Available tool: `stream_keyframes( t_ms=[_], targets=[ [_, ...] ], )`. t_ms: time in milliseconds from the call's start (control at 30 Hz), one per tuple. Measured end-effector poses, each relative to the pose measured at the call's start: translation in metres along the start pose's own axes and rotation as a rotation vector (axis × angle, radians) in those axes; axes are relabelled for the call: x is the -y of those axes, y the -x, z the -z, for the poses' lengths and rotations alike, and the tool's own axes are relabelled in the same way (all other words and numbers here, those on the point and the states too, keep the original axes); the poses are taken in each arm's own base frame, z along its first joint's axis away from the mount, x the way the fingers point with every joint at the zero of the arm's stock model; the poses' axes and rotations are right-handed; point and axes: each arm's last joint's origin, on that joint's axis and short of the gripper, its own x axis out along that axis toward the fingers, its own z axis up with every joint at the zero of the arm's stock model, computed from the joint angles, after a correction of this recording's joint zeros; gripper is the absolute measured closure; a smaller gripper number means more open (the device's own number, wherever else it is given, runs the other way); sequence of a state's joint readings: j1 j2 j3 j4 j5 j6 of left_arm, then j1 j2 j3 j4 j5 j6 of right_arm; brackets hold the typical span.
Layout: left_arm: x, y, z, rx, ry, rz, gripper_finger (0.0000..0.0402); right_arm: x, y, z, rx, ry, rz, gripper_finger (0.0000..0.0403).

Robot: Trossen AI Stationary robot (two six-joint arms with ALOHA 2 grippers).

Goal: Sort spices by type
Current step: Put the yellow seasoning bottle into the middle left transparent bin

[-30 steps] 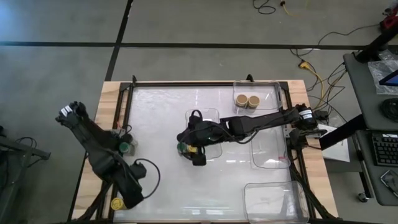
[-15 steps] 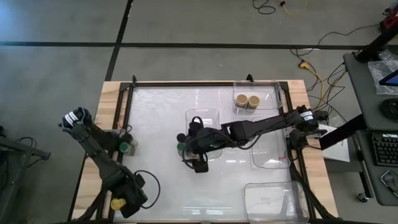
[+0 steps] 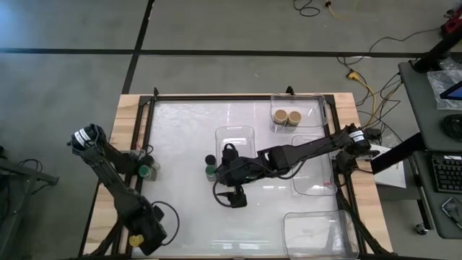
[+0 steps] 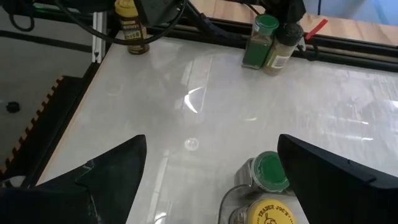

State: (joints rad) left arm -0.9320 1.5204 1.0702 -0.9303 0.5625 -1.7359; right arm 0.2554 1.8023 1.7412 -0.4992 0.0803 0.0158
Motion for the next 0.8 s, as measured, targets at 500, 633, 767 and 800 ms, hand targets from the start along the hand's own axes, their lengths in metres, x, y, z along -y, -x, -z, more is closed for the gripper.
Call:
stream_keyframes(
  t_ms=[500, 633, 767, 800],
  targets=[
    [0.005, -0.014, -0.001, -0.006, 0.082, -0.030, 0.0083, -0.003, 0.000, 0.003, -0.035, -0.005, -0.005, 0.0058],
    [0.007, -0.019, -0.003, -0.025, 0.090, -0.047, 0.0103, -0.007, 0.001, 0.005, -0.046, 0.000, -0.012, 0.0058],
    [0.009, -0.024, -0.005, -0.022, 0.075, -0.065, 0.0143, -0.011, 0.001, 0.005, -0.046, 0.002, -0.020, 0.0065],
    [0.009, -0.025, -0.006, -0.021, 0.072, -0.067, 0.0157, -0.012, 0.001, 0.005, -0.046, 0.004, -0.022, 0.0067]
  ],
)
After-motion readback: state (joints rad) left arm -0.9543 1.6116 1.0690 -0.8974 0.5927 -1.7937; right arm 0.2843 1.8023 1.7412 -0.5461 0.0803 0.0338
